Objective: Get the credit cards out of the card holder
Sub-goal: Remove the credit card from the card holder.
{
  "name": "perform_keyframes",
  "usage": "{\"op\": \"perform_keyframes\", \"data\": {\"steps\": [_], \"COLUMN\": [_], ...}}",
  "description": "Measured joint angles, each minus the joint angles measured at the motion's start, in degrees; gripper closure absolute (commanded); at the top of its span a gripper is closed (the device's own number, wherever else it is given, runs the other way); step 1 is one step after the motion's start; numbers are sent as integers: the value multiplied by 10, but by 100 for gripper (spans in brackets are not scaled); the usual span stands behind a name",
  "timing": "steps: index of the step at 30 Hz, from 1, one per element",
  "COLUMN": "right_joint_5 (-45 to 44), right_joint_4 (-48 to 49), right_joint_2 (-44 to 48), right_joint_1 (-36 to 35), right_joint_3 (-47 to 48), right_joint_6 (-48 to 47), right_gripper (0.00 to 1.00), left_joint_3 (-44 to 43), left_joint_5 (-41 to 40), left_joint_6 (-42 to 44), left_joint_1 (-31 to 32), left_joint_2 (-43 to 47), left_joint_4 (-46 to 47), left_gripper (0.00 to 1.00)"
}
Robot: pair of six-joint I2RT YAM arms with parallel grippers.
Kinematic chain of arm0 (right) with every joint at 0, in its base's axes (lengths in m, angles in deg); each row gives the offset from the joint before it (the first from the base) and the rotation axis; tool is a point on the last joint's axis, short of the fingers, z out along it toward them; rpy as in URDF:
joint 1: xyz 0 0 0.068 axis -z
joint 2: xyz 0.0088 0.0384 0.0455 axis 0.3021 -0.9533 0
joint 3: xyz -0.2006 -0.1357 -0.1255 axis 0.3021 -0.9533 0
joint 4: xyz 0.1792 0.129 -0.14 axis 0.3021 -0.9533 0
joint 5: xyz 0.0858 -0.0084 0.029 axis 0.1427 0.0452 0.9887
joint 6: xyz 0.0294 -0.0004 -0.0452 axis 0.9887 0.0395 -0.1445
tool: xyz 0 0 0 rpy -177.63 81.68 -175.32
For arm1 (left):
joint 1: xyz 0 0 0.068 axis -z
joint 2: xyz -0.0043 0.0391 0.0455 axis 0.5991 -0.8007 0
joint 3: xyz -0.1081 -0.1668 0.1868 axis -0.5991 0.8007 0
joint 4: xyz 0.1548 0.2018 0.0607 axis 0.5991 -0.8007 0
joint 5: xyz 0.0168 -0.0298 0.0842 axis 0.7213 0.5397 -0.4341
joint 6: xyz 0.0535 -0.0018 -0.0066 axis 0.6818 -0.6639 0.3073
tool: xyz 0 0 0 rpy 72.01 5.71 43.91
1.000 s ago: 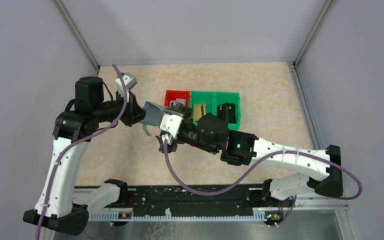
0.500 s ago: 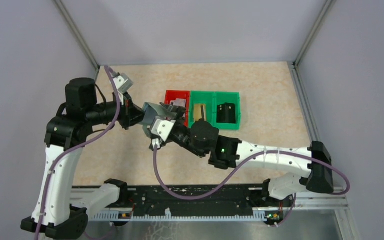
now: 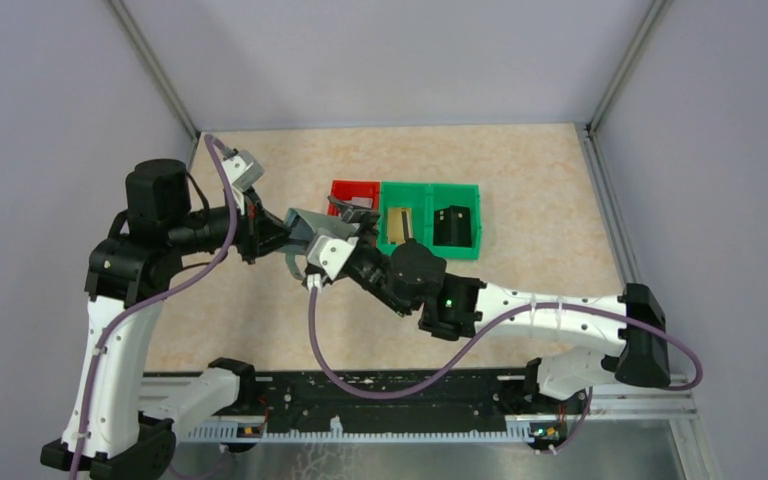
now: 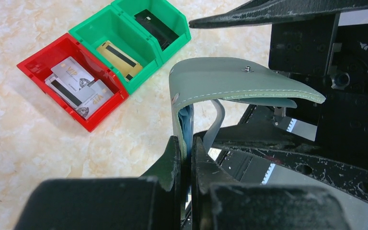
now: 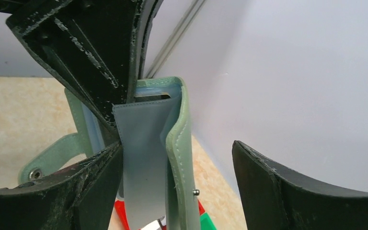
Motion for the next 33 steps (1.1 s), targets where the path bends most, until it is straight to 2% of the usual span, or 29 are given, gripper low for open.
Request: {"op": "perform_keyframes", "data": {"steps": [14, 22, 33], "right_joint_5": [-63, -89, -72], "right_joint_4": [34, 48, 33], "right_joint_2": [12, 52, 73], "right_joint_1": [-3, -3, -3], "right_joint_3": [-7, -35, -43], "right_joint_6": [-35, -41, -31], "right_gripper": [19, 20, 22], "left_joint_3": [-9, -13, -13], "left_joint_5": [14, 37, 58], "left_joint_6": [-1, -2, -6], "left_joint_1": [0, 0, 0], "left_joint_2": [-5, -7, -7], "left_joint_4": [-1, -4, -4], "left_gripper": [100, 100, 100]}}
